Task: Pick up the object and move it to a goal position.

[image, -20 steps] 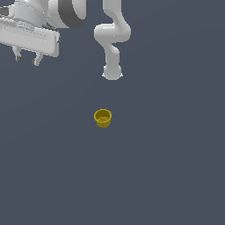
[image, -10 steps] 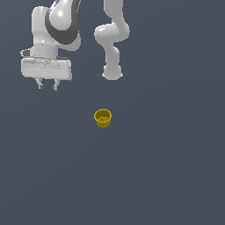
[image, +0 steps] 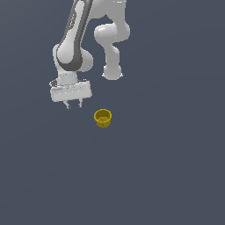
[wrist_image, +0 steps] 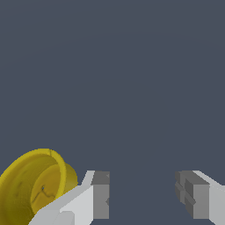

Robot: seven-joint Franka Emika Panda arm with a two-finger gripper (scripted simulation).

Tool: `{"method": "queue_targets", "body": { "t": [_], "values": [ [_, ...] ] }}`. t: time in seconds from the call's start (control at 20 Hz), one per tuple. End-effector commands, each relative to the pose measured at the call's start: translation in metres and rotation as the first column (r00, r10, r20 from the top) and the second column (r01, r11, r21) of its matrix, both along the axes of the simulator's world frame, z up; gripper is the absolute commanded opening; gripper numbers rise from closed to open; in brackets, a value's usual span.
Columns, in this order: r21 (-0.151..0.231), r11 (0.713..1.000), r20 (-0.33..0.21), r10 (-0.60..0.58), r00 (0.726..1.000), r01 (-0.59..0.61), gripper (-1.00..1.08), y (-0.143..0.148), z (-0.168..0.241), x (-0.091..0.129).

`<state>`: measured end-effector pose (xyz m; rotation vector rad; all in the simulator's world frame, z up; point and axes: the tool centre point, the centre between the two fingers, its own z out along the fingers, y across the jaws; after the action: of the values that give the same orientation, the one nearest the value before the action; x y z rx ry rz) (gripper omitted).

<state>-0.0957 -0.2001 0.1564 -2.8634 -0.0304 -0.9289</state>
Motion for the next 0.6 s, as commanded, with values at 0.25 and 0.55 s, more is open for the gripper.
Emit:
{"method": "queue_targets", "body": {
  "t": [0.25,0.55],
  "values": [
    [0.077,0.994,-0.024,0.081,0.996,-0.079,0.28,0.059,-0.056,-0.009],
    [0.103,0.989,-0.032,0.111,0.993,-0.107,0.28,0.080,-0.074,-0.014]
  ]
}}
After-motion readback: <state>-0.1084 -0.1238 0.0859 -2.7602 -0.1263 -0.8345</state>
